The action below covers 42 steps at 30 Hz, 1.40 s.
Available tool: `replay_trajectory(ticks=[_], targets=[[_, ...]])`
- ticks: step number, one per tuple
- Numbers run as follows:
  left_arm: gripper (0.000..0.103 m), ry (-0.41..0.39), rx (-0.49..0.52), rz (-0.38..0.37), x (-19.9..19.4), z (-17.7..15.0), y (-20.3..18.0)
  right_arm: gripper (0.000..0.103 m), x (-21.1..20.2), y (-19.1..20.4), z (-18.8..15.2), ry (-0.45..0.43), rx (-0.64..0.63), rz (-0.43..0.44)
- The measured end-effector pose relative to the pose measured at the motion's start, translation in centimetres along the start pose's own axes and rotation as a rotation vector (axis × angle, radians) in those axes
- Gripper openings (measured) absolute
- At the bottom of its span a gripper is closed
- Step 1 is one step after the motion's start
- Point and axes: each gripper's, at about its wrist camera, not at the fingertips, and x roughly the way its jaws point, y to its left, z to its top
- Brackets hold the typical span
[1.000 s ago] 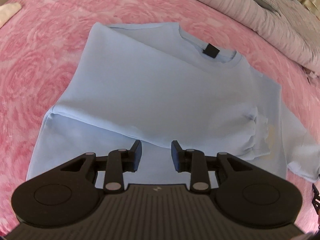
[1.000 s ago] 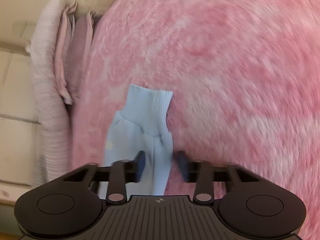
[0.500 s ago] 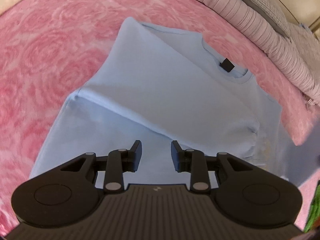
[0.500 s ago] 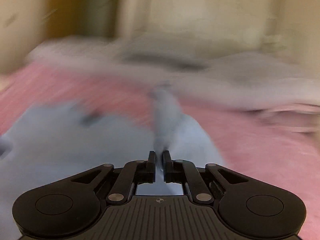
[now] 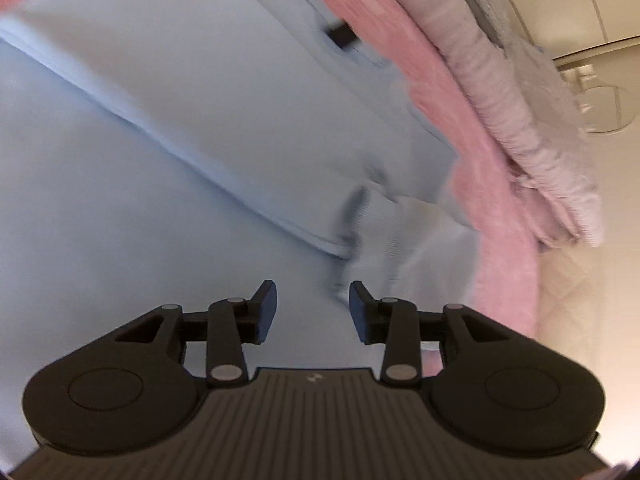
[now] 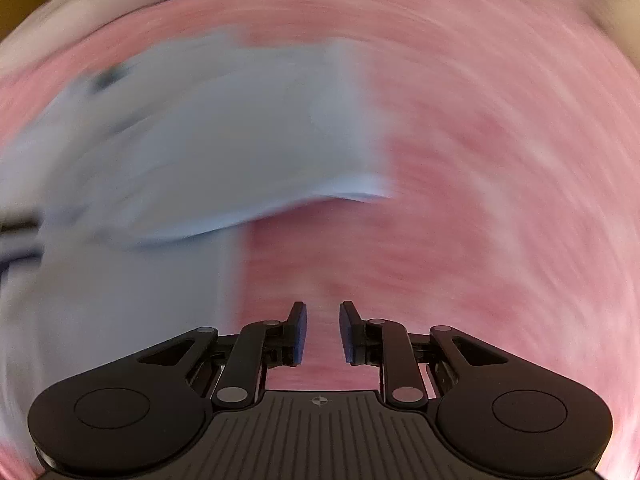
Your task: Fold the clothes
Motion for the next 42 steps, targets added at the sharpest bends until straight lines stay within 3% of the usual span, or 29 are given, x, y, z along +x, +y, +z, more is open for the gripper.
replay_trajectory(ticks=[3, 6, 8, 9, 11, 13, 17, 19, 21, 23, 27, 29, 32, 34, 38, 42], targets=[[0.037, 0.016, 0.041, 0.016, 2.9, 0.2, -1.5, 0.022, -0.5, -5.2, 0.5, -0.005, 0.291, 0.01], [0.033, 0.03, 0.094, 0.009, 4.5, 0.0, -3.1, 0.022, -0.5, -8.0, 0.5, -0.017, 0.476, 0.031], [0.003, 0.041, 0.176, 0.026, 4.8, 0.0, -4.6, 0.022, -0.1, -8.4, 1.1, -0.015, 0.507, 0.026], [0.003, 0.032, 0.236, 0.027, 4.1, 0.0, -5.7, 0.022, -0.2, -8.3, 1.0, -0.015, 0.501, 0.017], [0.001, -0.065, 0.357, -0.027, 0.9, 0.8, -7.7, 0.022, -0.3, -7.4, 1.2, -0.024, 0.463, 0.012], [0.001, -0.156, 0.466, -0.016, -3.0, 2.4, -8.9, 0.022, -0.1, -6.5, 1.5, -0.032, 0.412, 0.013], [0.001, -0.304, 0.557, 0.149, -9.1, 6.7, -7.2, 0.022, 1.1, -4.8, 2.4, -0.048, 0.299, 0.032], [0.001, -0.33, 0.6, 0.258, -10.7, 8.2, -5.2, 0.022, 1.7, -4.0, 2.9, -0.054, 0.265, 0.048], [0.001, -0.302, 0.628, 0.346, -10.5, 9.2, -2.7, 0.022, 2.4, -3.4, 3.6, -0.047, 0.257, 0.067], [0.001, -0.233, 0.554, 0.416, -8.9, 10.2, 0.5, 0.022, 3.7, -2.6, 4.6, -0.034, 0.236, 0.083], [0.003, -0.196, 0.354, 0.434, -6.8, 10.6, 5.0, 0.022, 5.4, -1.1, 6.8, -0.016, 0.172, 0.124], [0.007, -0.221, 0.25, 0.374, -7.3, 10.5, 6.1, 0.022, 5.7, -1.1, 8.0, -0.037, 0.182, 0.18], [0.021, -0.263, 0.13, 0.277, -7.6, 10.8, 6.2, 0.022, 6.5, -1.9, 10.4, -0.068, 0.258, 0.288], [0.023, -0.293, 0.083, 0.244, -8.0, 11.4, 6.2, 0.023, 7.3, -2.5, 11.8, -0.062, 0.326, 0.343], [0.029, -0.264, 0.064, 0.262, -7.5, 12.3, 7.2, 0.028, 8.8, -3.2, 13.8, -0.071, 0.415, 0.414], [0.03, -0.228, 0.048, 0.239, -5.8, 13.5, 8.1, 0.032, 9.9, -3.0, 14.8, -0.05, 0.432, 0.411]])
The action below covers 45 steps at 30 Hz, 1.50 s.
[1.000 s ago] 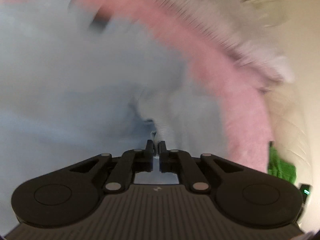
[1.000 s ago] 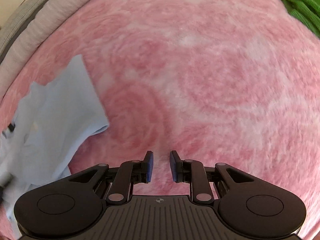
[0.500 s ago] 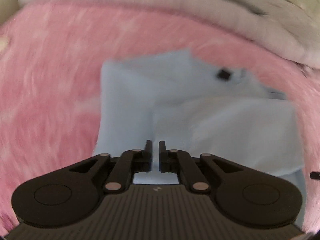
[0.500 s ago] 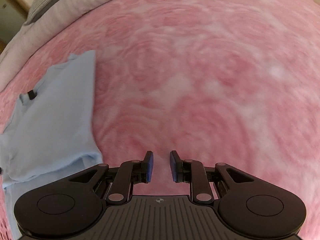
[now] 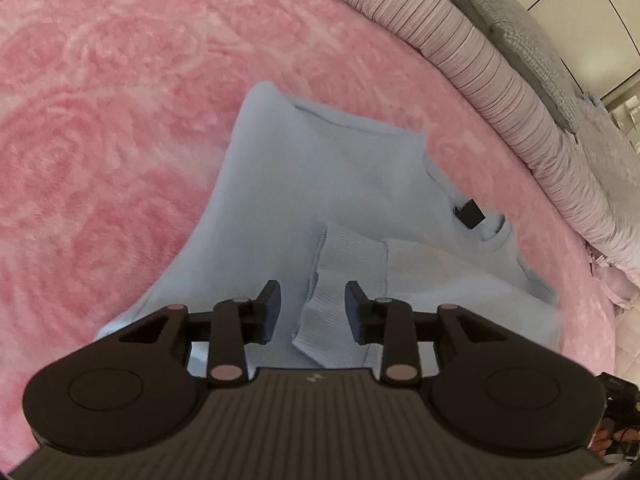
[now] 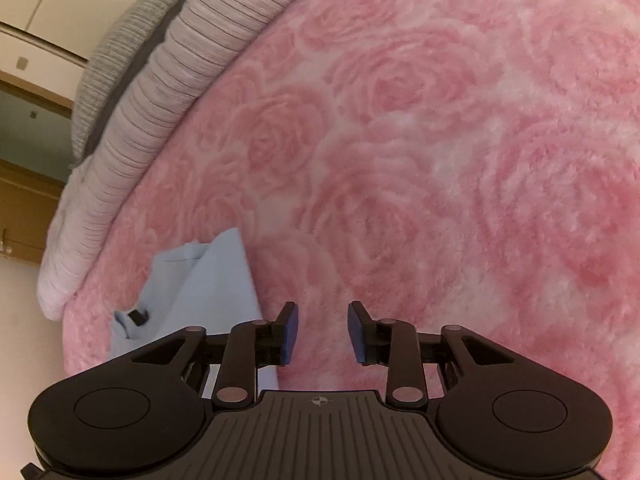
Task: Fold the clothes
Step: 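Grasp the folded sleeve cuff with the left gripper and adjust it on the body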
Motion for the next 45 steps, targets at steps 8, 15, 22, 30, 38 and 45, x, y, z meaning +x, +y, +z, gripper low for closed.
replay_trajectory(ticks=[8, 15, 22, 30, 38, 45], targets=[[0.007, -0.022, 0.194, -0.001, 0.9, 0.0, -1.8, 0.033, 1.5, 0.0, 1.3, 0.005, 0.032, 0.057], [0.005, -0.119, 0.272, -0.003, -0.8, -0.2, -2.6, 0.034, 4.3, 0.7, 4.3, 0.016, 0.121, 0.181], [0.005, -0.135, 0.29, 0.016, -0.8, -0.6, -2.5, 0.002, 6.9, 0.7, 4.2, 0.047, 0.145, 0.315], [0.005, -0.094, 0.358, 0.076, 1.6, -1.3, -3.3, 0.001, 4.3, 2.8, 1.4, -0.137, -0.137, 0.057], [0.005, -0.129, 0.448, 0.147, 1.6, -1.9, -4.4, 0.013, 4.3, 2.6, 1.7, -0.139, -0.111, 0.028], [0.011, -0.117, 0.114, 0.093, -1.2, -1.4, -0.7, 0.033, -1.7, 0.7, -3.8, -0.089, -0.046, 0.073]])
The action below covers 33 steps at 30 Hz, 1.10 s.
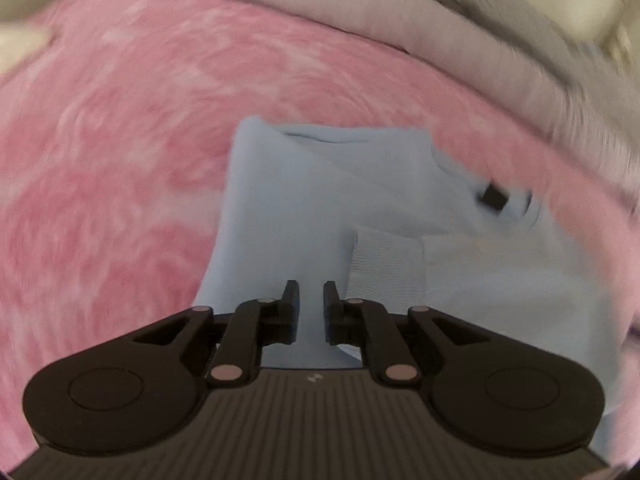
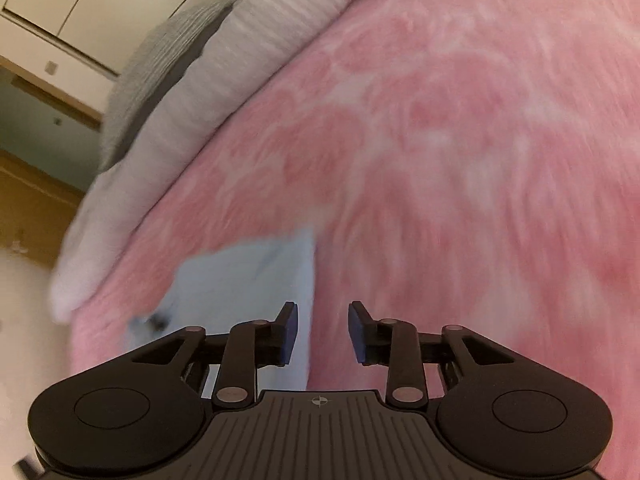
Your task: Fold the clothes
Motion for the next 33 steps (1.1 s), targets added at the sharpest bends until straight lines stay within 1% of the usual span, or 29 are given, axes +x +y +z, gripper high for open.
replay_trajectory(ticks=[2, 4, 6, 7, 9, 10, 11, 14, 15, 16, 17, 18, 20, 21, 23, 24, 25, 27, 28, 29, 30, 32, 33], targets=[[0.029, 0.024, -0.114, -0.06, -0.3, -0.3, 1.0, 0.033, -1.5, -0.5, -2.2, 0.048, 0.023, 0.037], [0.03, 0.045, -0.183, -0.094, 0.2, -0.6, 1.3, 0.034, -1.6, -0.9, -4.1, 0.084, 0.035, 0.038], [0.03, 0.075, -0.236, -0.125, 1.1, -0.9, 1.6, 0.034, -1.5, -1.4, -5.4, 0.099, 0.06, 0.016], [0.03, 0.082, -0.248, -0.132, 1.5, -0.9, 1.6, 0.034, -1.6, -1.6, -5.9, 0.092, 0.075, 0.017], [0.028, 0.067, -0.246, -0.151, 1.8, -0.9, 1.4, 0.034, -1.7, -1.9, -6.7, 0.073, 0.096, 0.021], [0.018, 0.066, -0.224, -0.144, 1.8, -0.8, 1.1, 0.035, -1.8, -2.0, -6.9, 0.065, 0.099, 0.022], [0.005, 0.066, -0.199, -0.134, 1.8, -0.7, 0.8, 0.035, -1.8, -2.0, -7.2, 0.066, 0.099, 0.025], [0.004, -0.041, -0.104, -0.154, -0.5, -0.9, -0.1, 0.035, -1.7, -2.0, -7.4, 0.095, 0.07, 0.042], [0.004, -0.078, -0.072, -0.162, -1.3, -0.9, -0.3, 0.035, -1.6, -1.7, -7.6, 0.099, 0.026, 0.017], [0.005, -0.087, 0.004, -0.132, -1.5, -1.3, -0.8, 0.029, -1.6, -1.5, -7.8, 0.104, -0.019, -0.008], [0.005, -0.09, 0.087, -0.096, -1.6, -1.7, -1.4, 0.016, -1.5, -1.2, -8.0, 0.108, -0.063, -0.034], [0.006, -0.058, 0.153, -0.052, -1.0, -2.1, -1.7, 0.014, -1.4, -0.8, -8.1, 0.106, -0.105, -0.066], [0.012, -0.016, 0.236, 0.003, 0.5, -3.2, -1.4, 0.013, -1.3, 0.1, -8.4, 0.106, -0.168, -0.102], [0.013, -0.029, 0.256, 0.009, 0.5, -3.3, -1.4, 0.013, -1.2, 0.6, -8.5, 0.108, -0.201, -0.122], [0.018, -0.052, 0.298, 0.086, -0.2, -2.9, -1.8, 0.013, -1.2, 1.8, -8.6, 0.123, -0.274, -0.174], [0.018, -0.068, 0.31, 0.14, -0.8, -2.9, -1.8, 0.014, -1.3, 2.1, -8.5, 0.134, -0.282, -0.189], [0.017, -0.084, 0.301, 0.18, -1.4, -2.6, -1.7, 0.014, -1.4, 2.4, -8.5, 0.143, -0.29, -0.204], [0.015, -0.119, 0.207, 0.147, -2.8, -2.2, -0.6, 0.014, -2.4, 2.8, -8.4, 0.109, -0.294, -0.215], [0.015, -0.136, 0.158, 0.127, -3.6, -1.9, -0.1, 0.016, -3.0, 2.9, -8.7, 0.068, -0.299, -0.198], [0.015, -0.145, 0.122, 0.065, -4.0, -1.9, 0.2, 0.017, -3.4, 3.2, -8.7, 0.023, -0.298, -0.171], [0.015, -0.14, 0.116, -0.005, -4.0, -2.0, 0.2, 0.017, -3.0, 3.4, -8.9, 0.007, -0.293, -0.154], [0.016, -0.096, 0.199, -0.097, -2.9, -2.6, -1.0, 0.019, -2.2, 3.9, -9.4, -0.021, -0.283, -0.124], [0.017, -0.059, 0.253, -0.114, -2.0, -3.0, -1.6, 0.019, -1.3, 4.0, -9.7, -0.009, -0.294, -0.154]])
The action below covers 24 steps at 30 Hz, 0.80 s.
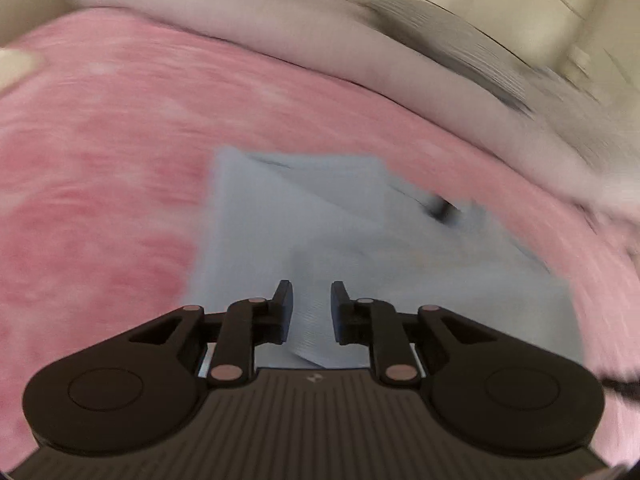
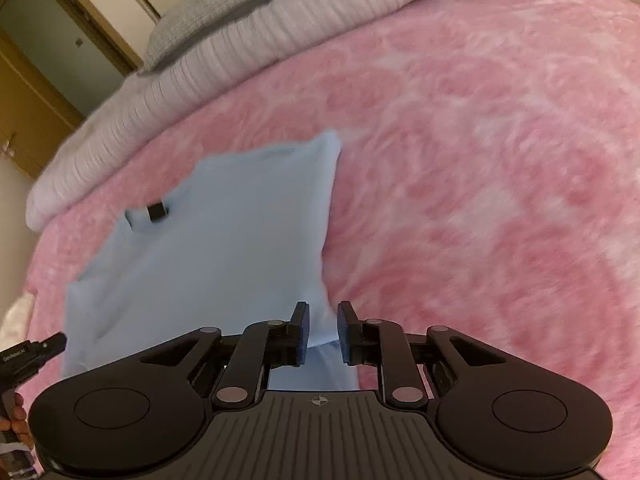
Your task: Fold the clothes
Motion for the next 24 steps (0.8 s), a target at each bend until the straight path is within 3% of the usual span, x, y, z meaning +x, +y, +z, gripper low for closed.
replay_trajectory(ticks=[2, 4, 6, 8, 13, 18, 21, 24], targets=[[0.014, 0.071, 0.057, 0.0, 1.7, -0.6, 0.1, 0.023, 1.2, 0.4, -0.9, 0.045, -0.002, -0.117], [0.013, 0.061, 0.028, -0.045, 0.6, -0.5, 1.8, 0.023, -0.4, 0.3, -1.7, 0.012, 0.089, -0.133], [0.016, 0.067, 0.02, -0.043, -1.5, -0.5, 3.8, 0.023, -3.0, 0.3, -3.3, -0.015, 0.143, -0.156], [0.025, 0.077, 0.006, -0.035, -4.1, -1.0, 5.6, 0.024, -5.5, 0.1, -5.4, -0.042, 0.193, -0.152], [0.032, 0.126, -0.107, -0.033, -10.3, -4.5, 10.4, 0.026, -7.4, -0.9, -10.4, 0.002, 0.37, -0.136], [0.034, 0.141, -0.277, -0.055, -13.1, -11.0, 11.6, 0.028, -7.6, -3.5, -12.5, -0.078, 0.434, 0.025], [0.035, 0.093, -0.257, -0.063, -13.0, -13.9, 10.9, 0.028, -7.8, -6.0, -13.0, -0.095, 0.456, 0.158], [0.044, 0.004, -0.218, -0.1, -12.7, -14.8, 10.7, 0.028, -7.9, -8.0, -14.1, -0.129, 0.472, 0.267]])
